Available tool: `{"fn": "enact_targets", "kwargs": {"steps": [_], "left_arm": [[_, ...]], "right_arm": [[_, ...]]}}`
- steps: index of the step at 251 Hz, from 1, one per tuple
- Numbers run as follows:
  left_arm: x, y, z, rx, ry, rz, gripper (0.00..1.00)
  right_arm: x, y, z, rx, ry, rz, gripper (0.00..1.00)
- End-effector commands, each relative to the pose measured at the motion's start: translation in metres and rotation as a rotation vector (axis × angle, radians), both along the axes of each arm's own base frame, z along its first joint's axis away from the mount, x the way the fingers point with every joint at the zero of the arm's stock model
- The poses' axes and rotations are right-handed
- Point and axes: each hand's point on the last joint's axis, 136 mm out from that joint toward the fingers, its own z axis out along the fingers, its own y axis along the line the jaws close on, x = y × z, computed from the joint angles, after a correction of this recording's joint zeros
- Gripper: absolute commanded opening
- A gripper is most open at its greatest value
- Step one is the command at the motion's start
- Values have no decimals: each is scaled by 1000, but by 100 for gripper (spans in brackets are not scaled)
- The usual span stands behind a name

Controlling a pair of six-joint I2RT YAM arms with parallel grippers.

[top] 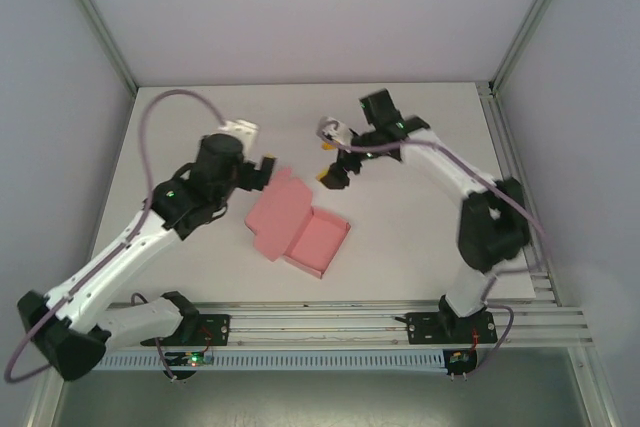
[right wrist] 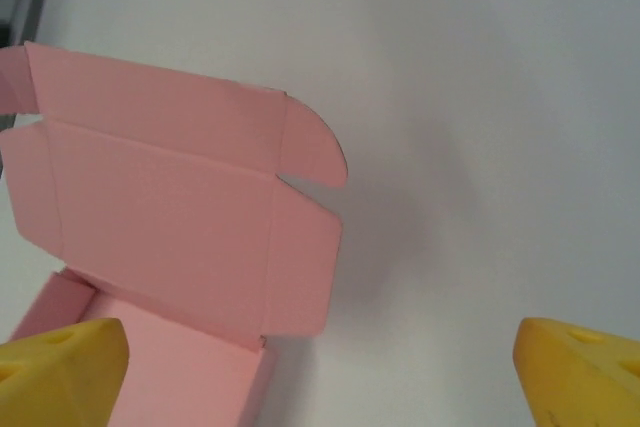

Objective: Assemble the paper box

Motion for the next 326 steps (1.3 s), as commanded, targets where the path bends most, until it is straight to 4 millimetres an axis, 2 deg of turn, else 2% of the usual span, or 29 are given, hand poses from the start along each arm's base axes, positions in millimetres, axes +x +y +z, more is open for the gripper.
{"fn": "enact_targets", "kwargs": {"steps": [1, 37, 66, 79, 91, 111, 125, 147, 167, 209, 231, 251, 274, 295, 309, 326], "left_arm": [[-20, 31, -22, -200, 69, 189, 100], [-34, 41, -32, -240, 77, 199, 100], [-39, 46, -37, -215, 91, 205, 100], [-40, 48, -39, -206, 96, 210, 100], [-40, 48, -40, -201, 96, 207, 100], [-39, 47, -40, -194, 93, 204, 100], [-38, 46, -39, -189, 91, 194, 100], [-35, 43, -34, -188, 82, 174, 100], [-33, 35, -30, -188, 86, 133, 100], [-31, 4, -29, -239, 125, -20, 99], [-34, -19, -36, -288, 171, -132, 100], [-36, -32, -43, -297, 181, -211, 100], [-35, -45, -45, -301, 157, -294, 100], [-38, -63, -39, -328, 144, -410, 100], [-38, -72, -37, -328, 133, -474, 100], [-29, -76, -44, -291, 132, -491, 100]], "right_arm": [[-34, 12, -21, -43, 87, 309, 97], [-19, 38, -47, -141, 174, 384, 91], [-25, 54, -56, -154, 202, 457, 87], [-28, 58, -58, -168, 204, 475, 82], [-31, 58, -58, -176, 206, 488, 74], [-36, 54, -57, -179, 211, 502, 44], [-36, 51, -55, -189, 210, 491, 27], [-32, 44, -49, -221, 181, 457, 10], [-27, 36, -41, -247, 142, 415, 0], [-17, 11, -23, -257, 57, 264, 0], [6, -1, -9, -183, -27, 29, 0], [28, -22, 11, -64, -107, -229, 0], [26, -53, 23, 75, -94, -404, 0], [19, -74, 14, 92, -55, -538, 0], [6, -81, 5, 74, -39, -554, 0], [-8, -82, 4, 112, -41, -552, 0]]}}
